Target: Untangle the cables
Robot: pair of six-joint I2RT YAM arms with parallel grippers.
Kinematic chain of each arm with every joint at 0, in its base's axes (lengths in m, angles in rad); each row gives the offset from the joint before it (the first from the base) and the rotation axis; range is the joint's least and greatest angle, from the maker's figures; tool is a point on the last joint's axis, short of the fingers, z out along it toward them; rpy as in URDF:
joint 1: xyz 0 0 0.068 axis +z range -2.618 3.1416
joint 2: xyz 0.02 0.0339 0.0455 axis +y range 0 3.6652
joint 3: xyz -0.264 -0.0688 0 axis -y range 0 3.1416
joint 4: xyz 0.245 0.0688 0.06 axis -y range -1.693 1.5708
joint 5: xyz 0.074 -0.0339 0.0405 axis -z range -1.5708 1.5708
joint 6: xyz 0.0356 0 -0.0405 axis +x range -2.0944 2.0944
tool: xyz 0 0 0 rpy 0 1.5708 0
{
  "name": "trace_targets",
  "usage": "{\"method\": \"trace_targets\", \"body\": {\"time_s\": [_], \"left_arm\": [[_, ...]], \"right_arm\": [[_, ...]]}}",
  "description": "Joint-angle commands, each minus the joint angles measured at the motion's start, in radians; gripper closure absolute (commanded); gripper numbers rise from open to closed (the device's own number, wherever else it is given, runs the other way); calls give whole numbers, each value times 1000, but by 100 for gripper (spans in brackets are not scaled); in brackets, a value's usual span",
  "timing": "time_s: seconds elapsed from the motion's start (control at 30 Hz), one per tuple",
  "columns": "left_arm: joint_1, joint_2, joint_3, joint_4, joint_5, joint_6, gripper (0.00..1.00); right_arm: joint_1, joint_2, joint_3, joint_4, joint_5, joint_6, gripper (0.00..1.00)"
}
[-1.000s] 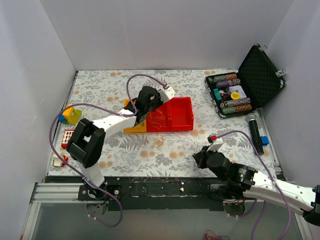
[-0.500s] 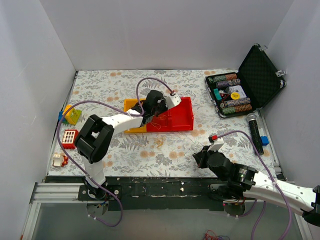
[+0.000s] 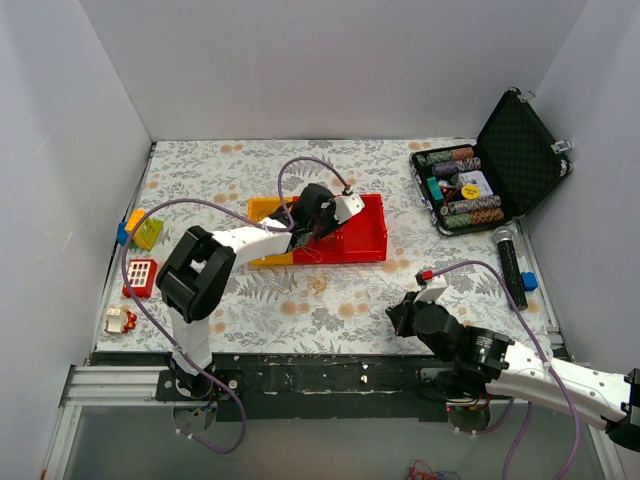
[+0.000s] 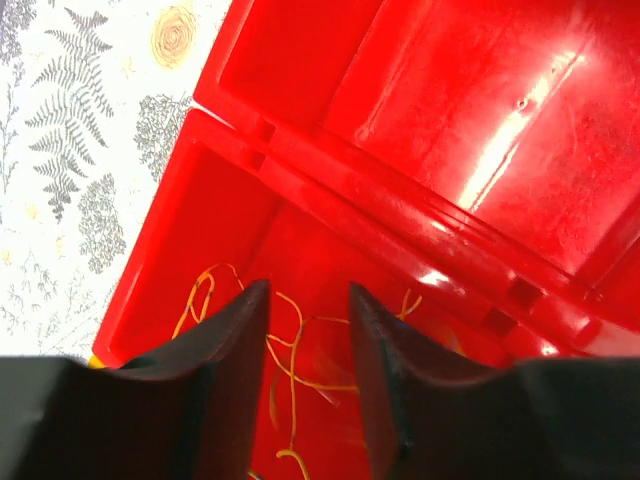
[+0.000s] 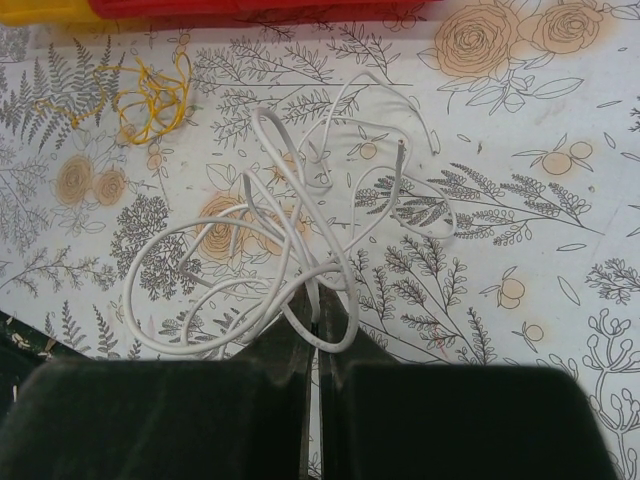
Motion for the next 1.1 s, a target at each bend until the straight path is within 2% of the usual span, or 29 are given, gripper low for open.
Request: {"method": "trace_targets", "body": {"time_s": [0.0,0.1,0.3,0.43,0.5,0.73,0.87,1.07], "left_arm": [[6,-5,106,-45,22,-15,56],[6,-34,147,-95,49,-2,39],[6,-138,169,-155,65,3,24],[9,-194,187,-166,39,14,21],[9,-217,189,-168,8,23,16],[26,-272,152,-96,-35,31,16],[32,-344,115,-111,83,12,16],[29,-528,-81,-347,483,77,15]], "right_arm": [[-1,-9,27,9,33,8,99],[-1,-17,25,6,31,11,99],[-1,-15,21,15,17,9,99],[-1,-7,21,24,11,6,99],[-1,-3,22,27,11,3,99],[-1,0,25,30,6,5,99],[-1,-11,28,9,8,9,99],[-1,-30,21,-2,11,17,99]]}}
